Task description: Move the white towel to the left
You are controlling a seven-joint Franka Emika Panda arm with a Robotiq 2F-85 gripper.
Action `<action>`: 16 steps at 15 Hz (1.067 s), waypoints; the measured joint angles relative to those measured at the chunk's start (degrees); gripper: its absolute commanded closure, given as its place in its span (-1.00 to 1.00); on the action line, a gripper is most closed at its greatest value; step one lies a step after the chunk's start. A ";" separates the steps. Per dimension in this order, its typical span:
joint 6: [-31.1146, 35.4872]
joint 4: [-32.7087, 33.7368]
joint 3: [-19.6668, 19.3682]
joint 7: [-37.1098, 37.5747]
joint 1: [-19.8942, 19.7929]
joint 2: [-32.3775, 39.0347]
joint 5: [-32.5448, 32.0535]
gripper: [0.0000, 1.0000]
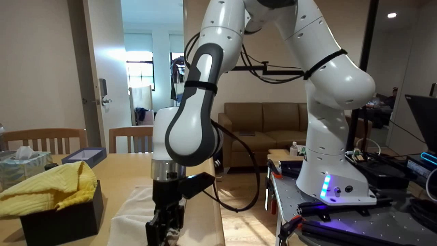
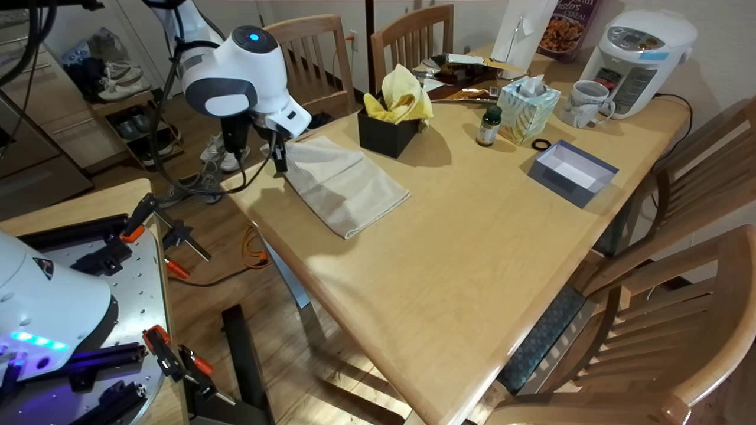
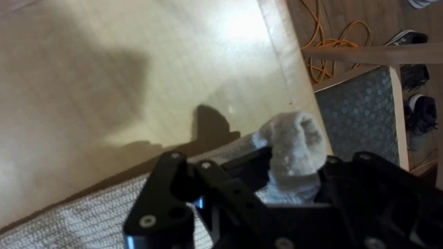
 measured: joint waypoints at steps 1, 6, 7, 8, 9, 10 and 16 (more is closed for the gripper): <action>0.06 0.00 0.60 0.97 0.31 0.09 0.34 1.00; 0.07 0.14 2.37 3.17 1.13 1.41 0.96 0.50; 0.07 0.27 2.42 3.17 1.13 1.89 0.97 0.48; 0.05 0.38 2.42 3.17 1.12 2.37 0.97 0.36; 0.04 0.51 2.42 3.17 1.11 2.81 0.97 0.24; 0.02 0.65 2.43 3.17 1.04 3.27 0.97 0.10; -0.46 1.32 2.76 3.17 0.77 3.51 0.97 -0.65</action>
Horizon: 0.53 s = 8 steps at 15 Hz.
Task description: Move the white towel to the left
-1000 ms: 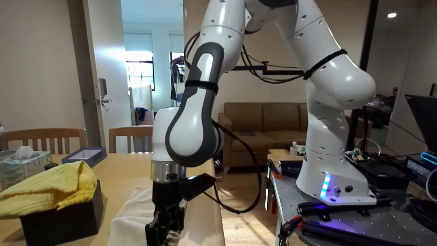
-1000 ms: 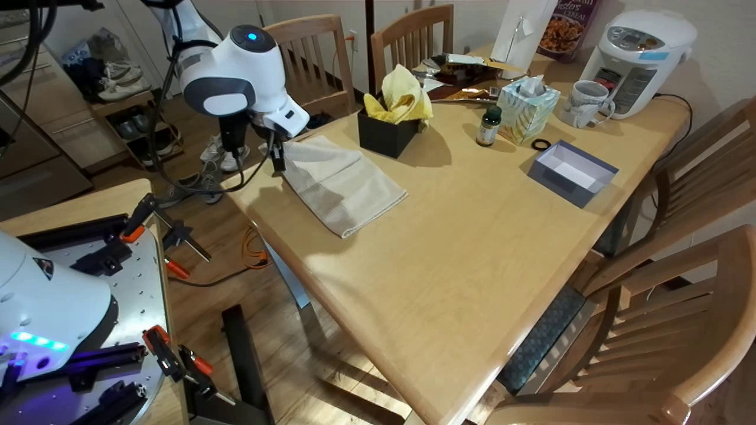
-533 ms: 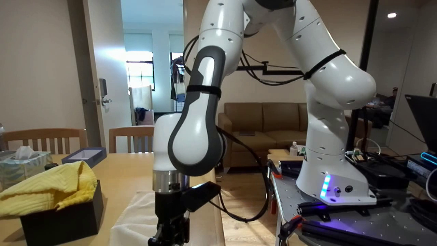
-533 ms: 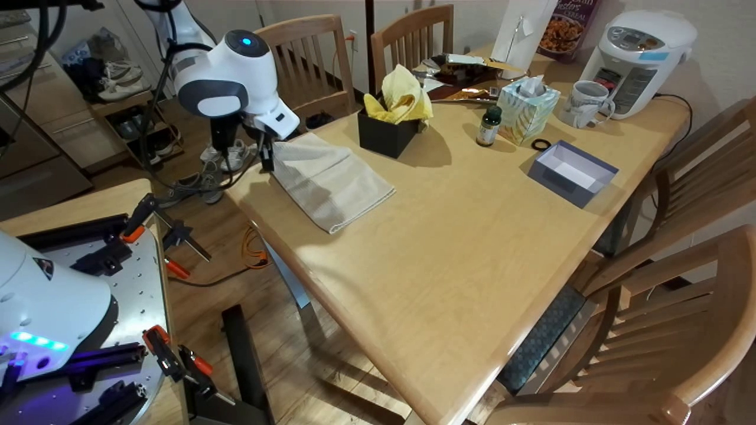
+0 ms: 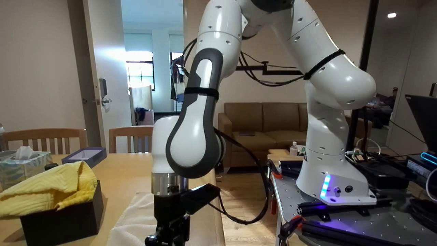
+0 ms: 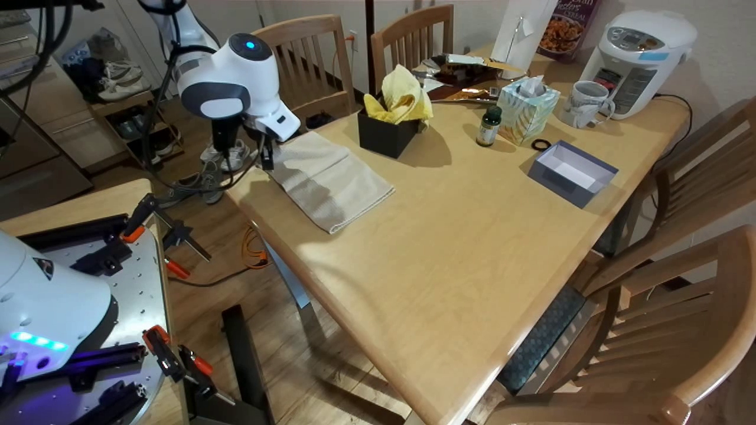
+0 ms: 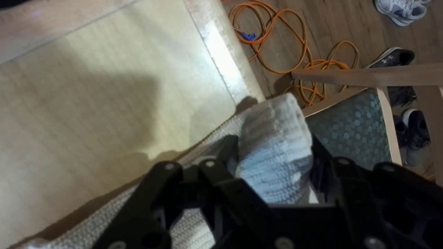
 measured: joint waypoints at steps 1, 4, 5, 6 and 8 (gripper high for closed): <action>-0.02 0.00 -0.03 0.00 -0.04 -0.08 0.00 -0.80; -1.58 -0.16 -0.69 0.01 0.13 -0.91 0.00 -1.00; -3.65 -0.24 -1.54 0.28 0.63 -1.67 -0.01 -1.00; -6.43 -0.34 -3.00 1.09 1.66 -2.65 -0.13 -1.00; -13.44 -0.42 -7.00 4.01 4.95 -5.12 -1.25 -1.00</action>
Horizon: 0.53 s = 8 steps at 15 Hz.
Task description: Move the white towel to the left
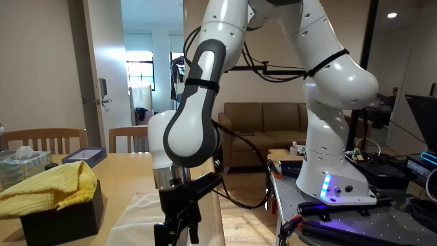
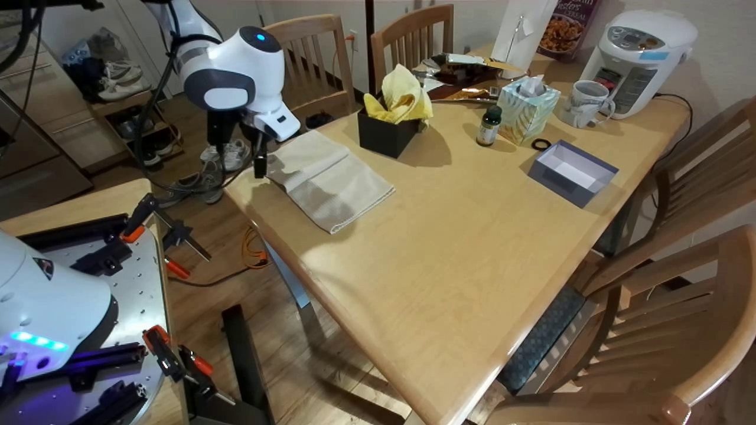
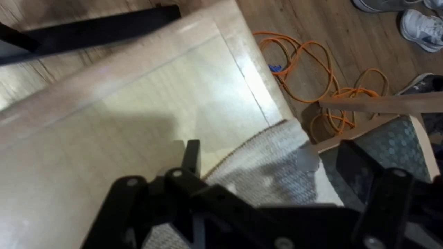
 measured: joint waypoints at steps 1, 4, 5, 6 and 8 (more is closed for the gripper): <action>-4.12 0.05 -2.12 2.02 1.95 -1.39 -1.03 -1.00; -16.73 0.93 -6.96 8.67 6.99 -5.40 -5.79 -1.00; -20.45 1.49 -8.11 10.87 8.38 -6.61 -7.63 -1.00; -23.38 2.02 -8.97 12.54 9.49 -7.78 -9.40 -1.00; -25.30 2.60 -9.97 13.56 11.10 -9.96 -13.28 -1.00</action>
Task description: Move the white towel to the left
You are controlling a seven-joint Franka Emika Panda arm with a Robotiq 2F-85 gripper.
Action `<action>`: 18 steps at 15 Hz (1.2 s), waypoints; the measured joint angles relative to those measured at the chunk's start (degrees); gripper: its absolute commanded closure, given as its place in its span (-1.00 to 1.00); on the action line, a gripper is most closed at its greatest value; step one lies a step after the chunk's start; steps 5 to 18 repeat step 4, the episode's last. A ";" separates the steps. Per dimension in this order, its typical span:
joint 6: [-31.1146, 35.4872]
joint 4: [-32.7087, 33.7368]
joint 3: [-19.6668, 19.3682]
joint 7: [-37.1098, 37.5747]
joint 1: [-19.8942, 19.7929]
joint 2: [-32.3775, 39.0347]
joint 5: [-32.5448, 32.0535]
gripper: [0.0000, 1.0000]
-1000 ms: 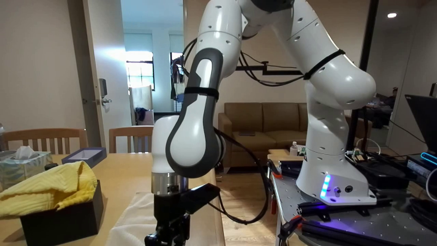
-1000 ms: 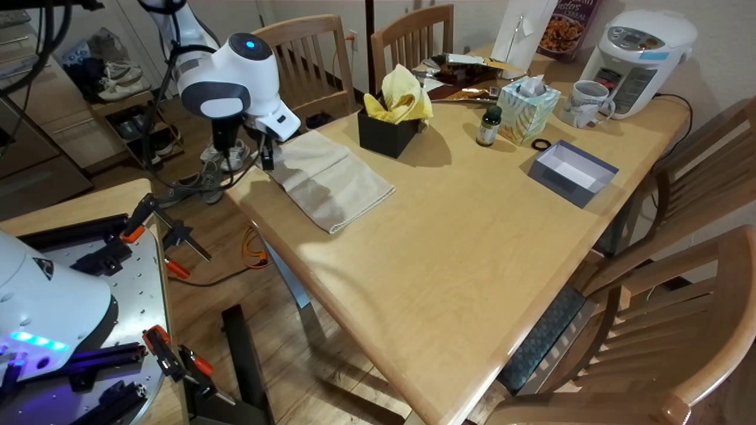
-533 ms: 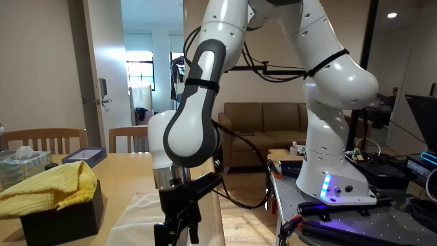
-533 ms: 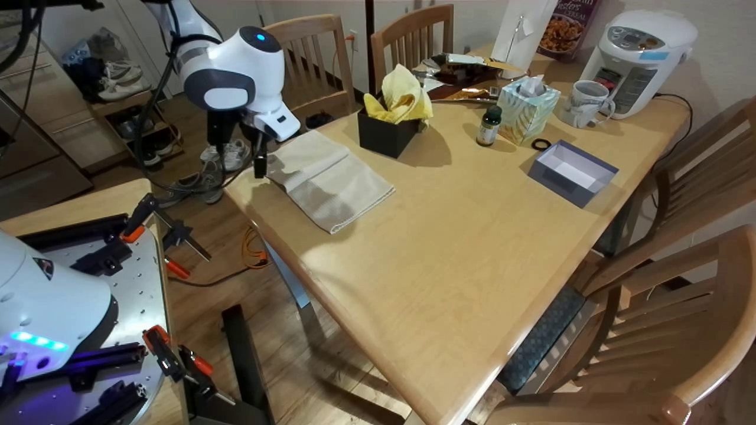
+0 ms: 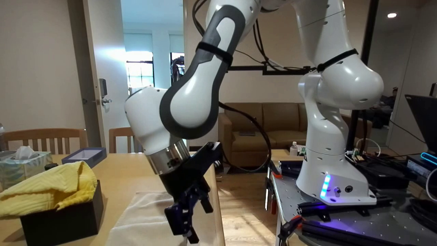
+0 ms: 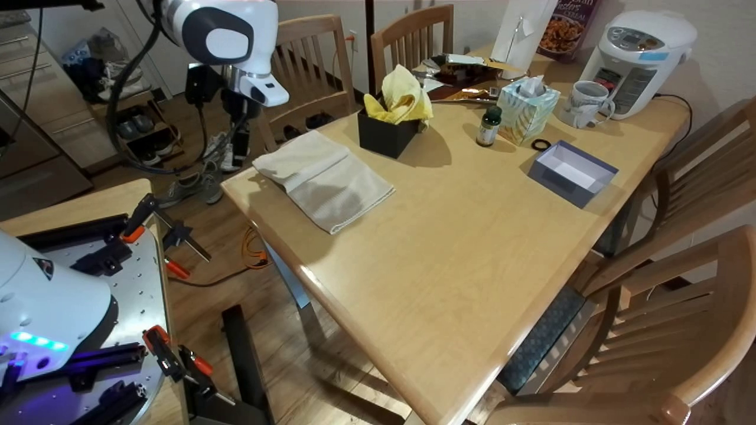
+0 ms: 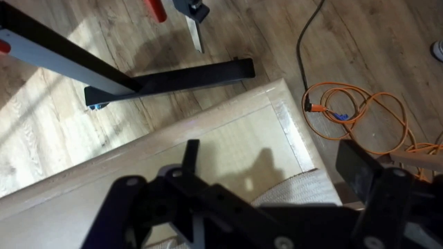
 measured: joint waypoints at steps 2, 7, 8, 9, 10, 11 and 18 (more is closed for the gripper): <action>0.00 -0.01 -0.31 0.00 0.64 -1.33 -1.56 -1.00; 0.00 -0.03 -0.50 0.00 0.84 -1.56 -1.82 -1.00; 0.00 -0.03 -0.50 0.00 0.84 -1.56 -1.82 -1.00; 0.00 -0.03 -0.50 0.00 0.84 -1.56 -1.82 -1.00; 0.00 -0.03 -0.50 0.00 0.84 -1.56 -1.82 -1.00; 0.00 -0.03 -0.50 0.00 0.84 -1.56 -1.82 -1.00; 0.00 -0.03 -0.50 0.00 0.84 -1.56 -1.82 -1.00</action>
